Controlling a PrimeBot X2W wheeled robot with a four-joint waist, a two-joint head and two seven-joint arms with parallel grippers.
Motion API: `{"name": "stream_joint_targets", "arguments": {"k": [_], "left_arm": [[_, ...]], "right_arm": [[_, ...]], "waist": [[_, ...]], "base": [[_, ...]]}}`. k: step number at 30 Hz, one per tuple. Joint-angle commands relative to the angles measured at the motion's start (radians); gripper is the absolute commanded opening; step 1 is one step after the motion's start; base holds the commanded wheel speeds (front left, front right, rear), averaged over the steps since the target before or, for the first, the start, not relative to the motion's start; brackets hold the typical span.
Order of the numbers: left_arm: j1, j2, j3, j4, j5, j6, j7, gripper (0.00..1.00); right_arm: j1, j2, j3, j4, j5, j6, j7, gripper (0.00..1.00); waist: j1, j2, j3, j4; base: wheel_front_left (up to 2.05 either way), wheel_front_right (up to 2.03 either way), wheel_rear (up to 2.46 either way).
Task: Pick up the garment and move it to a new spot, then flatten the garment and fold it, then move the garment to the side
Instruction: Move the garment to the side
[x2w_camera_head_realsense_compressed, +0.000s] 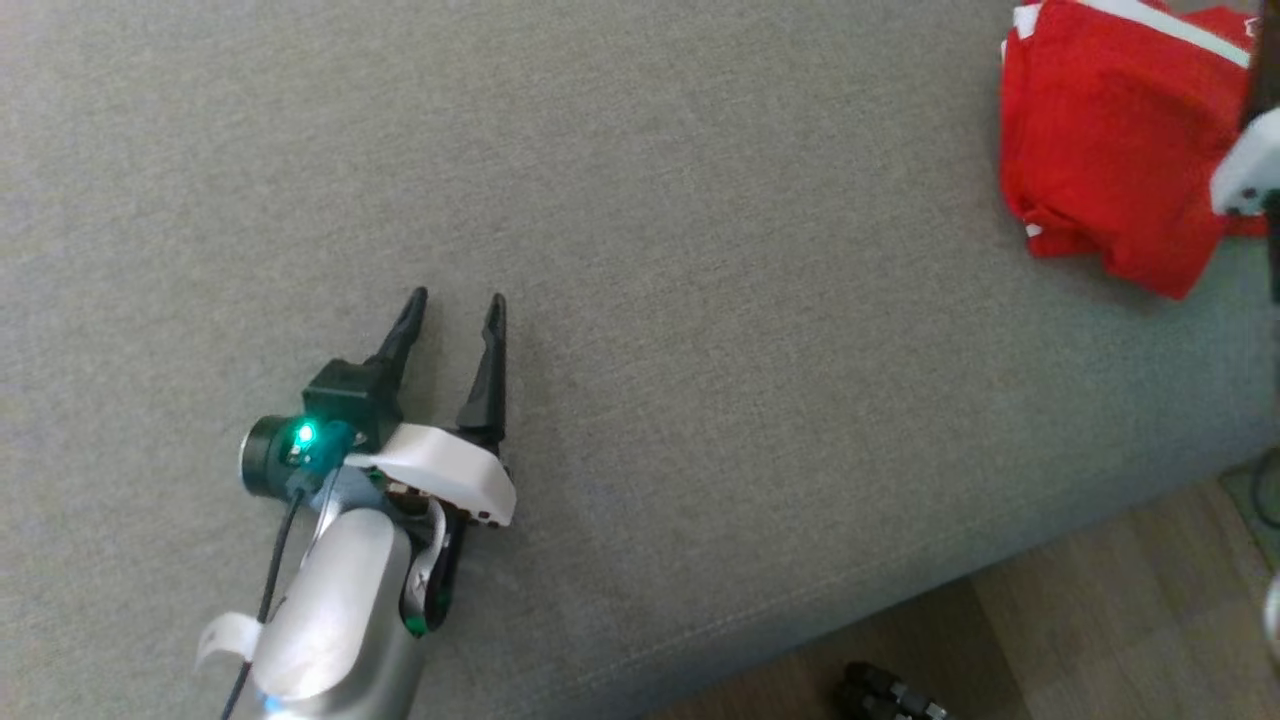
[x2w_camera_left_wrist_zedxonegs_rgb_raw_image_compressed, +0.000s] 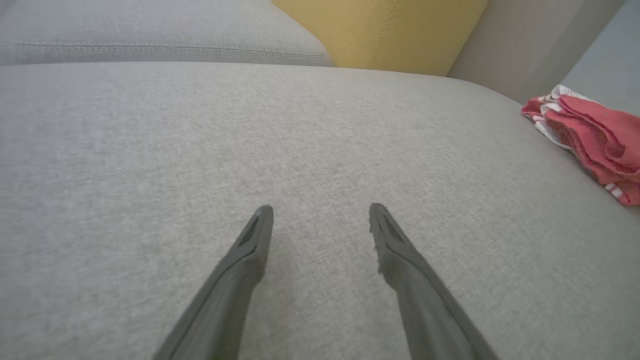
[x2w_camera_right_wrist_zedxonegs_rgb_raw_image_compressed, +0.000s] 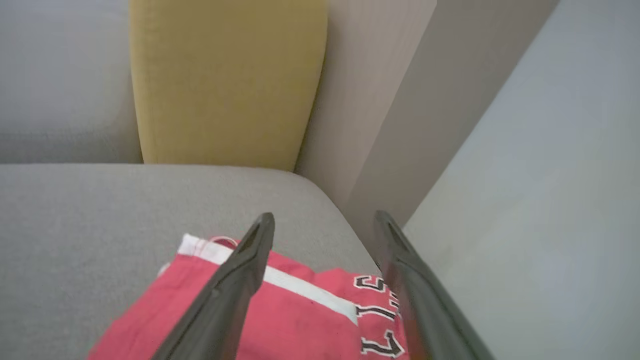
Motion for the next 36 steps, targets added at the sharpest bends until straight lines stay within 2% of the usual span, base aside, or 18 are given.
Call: {"name": "stream_joint_targets", "arguments": {"k": [1,5,8,12,17,23,29,36], "left_arm": [[-0.015,0.009,0.038,-0.031,0.009,0.010,-0.005,1.00],[-0.008,0.009,0.059,-0.045,0.008,0.028,-0.005,1.00],[-0.002,0.009,0.079,-0.058,0.008,0.043,-0.005,1.00],[0.009,0.009,0.107,-0.075,0.002,0.062,-0.005,1.00],[0.036,0.009,0.135,-0.086,-0.014,0.082,-0.005,1.00],[0.077,0.009,0.164,-0.083,-0.022,0.098,-0.005,1.00],[0.113,0.009,0.197,-0.075,-0.019,0.110,-0.005,1.00],[0.145,0.009,0.231,-0.071,-0.022,0.086,-0.005,1.00]], "right_arm": [[0.002,0.017,0.010,-0.039,-0.009,0.007,-0.013,1.00],[0.037,0.109,0.014,-0.139,-0.008,0.007,-0.023,1.00],[0.092,0.170,0.064,-0.246,0.044,0.007,-0.023,1.00],[0.183,0.210,0.162,-0.346,0.130,0.007,-0.024,1.00],[0.289,0.227,0.251,-0.415,0.212,0.007,-0.024,1.00],[0.401,0.234,0.277,-0.447,0.261,0.007,-0.024,1.00],[0.491,0.236,0.281,-0.451,0.292,0.007,-0.024,1.00],[0.565,0.237,0.322,-0.451,0.358,0.007,-0.024,1.00]], "waist": [[0.0000,0.0000,-0.005,0.005],[0.0000,0.0000,-0.024,0.033],[0.0000,0.0000,-0.041,0.070],[0.0000,0.0000,-0.070,0.139],[0.0000,0.0000,-0.112,0.232],[0.0000,0.0000,-0.164,0.321],[0.0000,0.0000,-0.210,0.353],[0.0000,0.0000,-0.251,0.357]], "base": [[0.00,0.00,0.00],[0.00,0.00,0.00],[0.00,0.00,0.00],[0.00,0.00,0.00],[0.00,0.00,0.00],[0.00,0.00,0.00],[0.00,0.00,0.00],[0.00,0.00,0.00]]}}
